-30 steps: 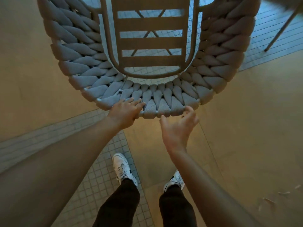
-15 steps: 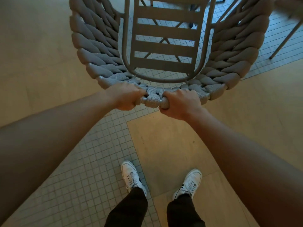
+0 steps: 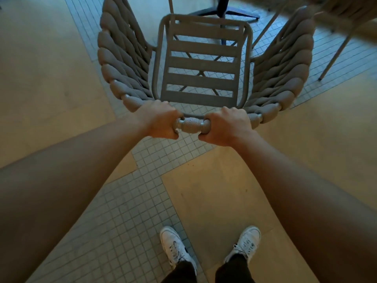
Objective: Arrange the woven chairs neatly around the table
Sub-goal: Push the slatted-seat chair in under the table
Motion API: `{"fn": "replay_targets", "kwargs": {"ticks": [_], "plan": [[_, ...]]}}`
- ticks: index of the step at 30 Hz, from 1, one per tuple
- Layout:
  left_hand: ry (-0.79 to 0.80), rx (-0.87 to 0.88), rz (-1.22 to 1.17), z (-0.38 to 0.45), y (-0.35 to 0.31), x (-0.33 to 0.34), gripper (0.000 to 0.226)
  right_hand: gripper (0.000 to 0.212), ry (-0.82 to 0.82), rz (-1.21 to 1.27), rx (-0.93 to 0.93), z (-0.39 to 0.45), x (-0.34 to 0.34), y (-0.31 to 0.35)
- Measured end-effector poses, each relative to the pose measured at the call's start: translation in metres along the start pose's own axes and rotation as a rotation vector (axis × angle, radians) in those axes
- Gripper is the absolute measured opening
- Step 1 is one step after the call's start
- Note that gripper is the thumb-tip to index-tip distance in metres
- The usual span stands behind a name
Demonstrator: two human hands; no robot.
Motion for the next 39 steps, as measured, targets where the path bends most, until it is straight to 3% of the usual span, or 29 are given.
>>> {"fn": "replay_targets", "kwargs": {"ticks": [5, 17, 39], "plan": [[-0.102, -0.012, -0.020, 0.014, 0.010, -0.018, 0.027, 0.050, -0.002, -0.007, 0.041, 0.021, -0.010, -0.012], [-0.126, 0.166, -0.029, 0.061, 0.044, -0.048, 0.037, 0.052, -0.018, 0.033, 0.058, 0.072, -0.025, -0.038], [-0.025, 0.137, 0.034, 0.154, 0.124, -0.103, 0.032, 0.051, -0.022, 0.043, 0.052, 0.185, -0.065, -0.071]]}}
Point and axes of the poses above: each hand's wrist, its own z-axis towards the middle knuckle, its own x-axis out of the palm, y = z × x, the point moved 7 cm from there along z, towards the middle knuckle, and after that the axes turned 3 degrees about y, right-handed, at the moved point
